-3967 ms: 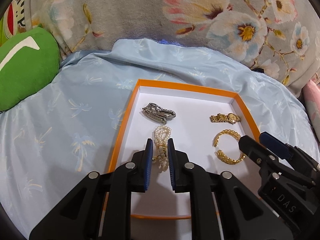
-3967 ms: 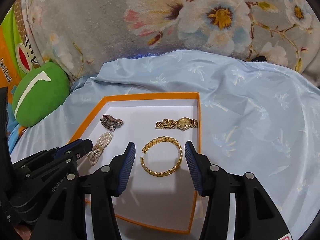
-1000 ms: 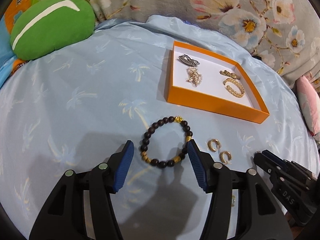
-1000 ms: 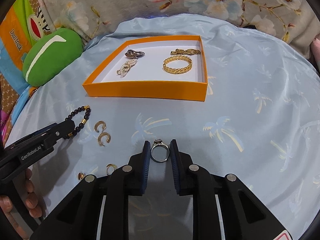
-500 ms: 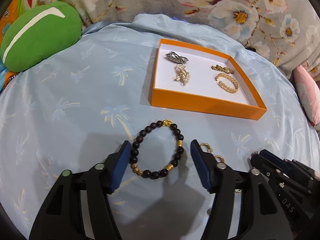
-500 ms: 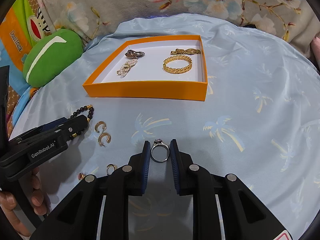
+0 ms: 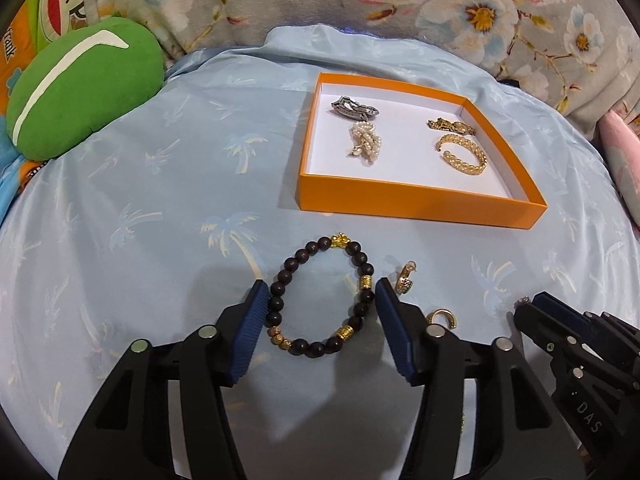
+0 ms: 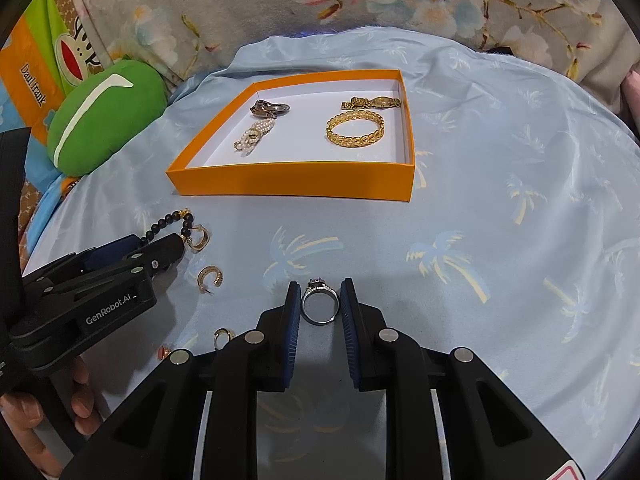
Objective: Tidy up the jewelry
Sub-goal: 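Close the left tool on the black bead bracelet while the right tool holds the ring, then carry the bracelet and silver ring over the orange box with both tools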
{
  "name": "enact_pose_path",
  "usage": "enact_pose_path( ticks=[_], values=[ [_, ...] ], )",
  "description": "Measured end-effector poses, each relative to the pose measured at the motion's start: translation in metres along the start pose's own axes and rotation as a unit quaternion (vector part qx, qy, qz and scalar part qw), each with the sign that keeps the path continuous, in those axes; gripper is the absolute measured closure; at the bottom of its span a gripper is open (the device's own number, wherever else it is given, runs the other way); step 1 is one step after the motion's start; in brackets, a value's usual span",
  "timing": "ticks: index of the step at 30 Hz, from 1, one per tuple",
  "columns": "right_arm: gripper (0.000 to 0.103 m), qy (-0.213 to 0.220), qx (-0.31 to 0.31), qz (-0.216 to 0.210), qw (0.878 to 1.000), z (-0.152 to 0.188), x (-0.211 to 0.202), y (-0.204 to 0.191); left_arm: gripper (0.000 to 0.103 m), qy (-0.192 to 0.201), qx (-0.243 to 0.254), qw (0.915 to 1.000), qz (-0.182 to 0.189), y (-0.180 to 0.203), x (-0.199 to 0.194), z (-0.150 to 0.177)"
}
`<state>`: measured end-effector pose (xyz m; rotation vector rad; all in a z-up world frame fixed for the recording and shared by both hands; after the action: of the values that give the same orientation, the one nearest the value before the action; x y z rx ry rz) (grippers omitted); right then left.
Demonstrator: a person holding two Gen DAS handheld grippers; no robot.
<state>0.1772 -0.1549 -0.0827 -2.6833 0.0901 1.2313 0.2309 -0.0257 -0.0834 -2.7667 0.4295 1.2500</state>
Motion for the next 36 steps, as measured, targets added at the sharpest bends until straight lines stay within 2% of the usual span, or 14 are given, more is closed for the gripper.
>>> enact_pose_path(
  ticks=[4, 6, 7, 11, 12, 13, 14, 23, 29, 32, 36],
  values=[
    [0.084, 0.000, 0.000, 0.000, 1.000, 0.000, 0.000, 0.000, 0.063, -0.001, 0.011, 0.9999, -0.006, 0.004, 0.000, 0.000],
    [0.084, 0.000, 0.000, 0.000, 1.000, 0.000, 0.000, 0.000, 0.083, 0.000, 0.017, 0.9998, -0.009, 0.005, 0.000, 0.000],
    [0.084, 0.000, 0.000, 0.000, 1.000, 0.000, 0.000, 0.000, 0.088, 0.000, 0.018, 0.9998, -0.007, 0.006, 0.000, 0.000],
    [0.084, 0.002, 0.003, -0.003, 1.000, 0.000, 0.000, 0.001, 0.088, 0.005, 0.006, 0.9999, 0.009, 0.003, -0.003, -0.001],
    [0.084, 0.004, 0.005, -0.003, 1.000, 0.000, -0.001, 0.001, 0.093, 0.008, 0.002, 0.9999, 0.011, 0.002, -0.005, -0.001],
    [0.084, 0.006, 0.006, -0.002, 1.000, 0.000, -0.002, 0.002, 0.102, 0.017, 0.001, 0.9998, 0.010, 0.001, -0.009, -0.002],
    [0.084, 0.008, 0.008, -0.002, 1.000, -0.001, -0.003, 0.003, 0.103, 0.021, 0.004, 0.9998, 0.006, 0.001, -0.012, -0.003],
    [0.084, 0.022, 0.003, 0.004, 1.000, -0.003, -0.008, 0.001, 0.103, 0.025, -0.007, 0.9993, 0.027, -0.001, -0.026, 0.002],
    [0.084, 0.018, 0.015, -0.001, 1.000, -0.002, -0.007, 0.005, 0.102, 0.006, -0.015, 0.9990, 0.041, -0.003, -0.010, -0.002],
    [0.084, 0.015, 0.018, -0.004, 1.000, -0.002, -0.007, 0.005, 0.092, 0.004, -0.005, 0.9996, 0.026, -0.001, -0.002, -0.005],
    [0.084, 0.012, 0.023, -0.009, 1.000, -0.002, -0.005, 0.006, 0.091, 0.004, 0.001, 0.9996, 0.028, 0.003, -0.001, -0.005]
  ],
)
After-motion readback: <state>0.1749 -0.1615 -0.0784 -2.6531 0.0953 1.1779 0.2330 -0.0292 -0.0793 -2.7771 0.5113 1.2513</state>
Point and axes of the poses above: each gripper's, at about its wrist camera, not at the fingertips, and x roughly the way its jaws point, y to its right, z to its underside, the point moved 10 cm from there along x, roughly the way its jaws point
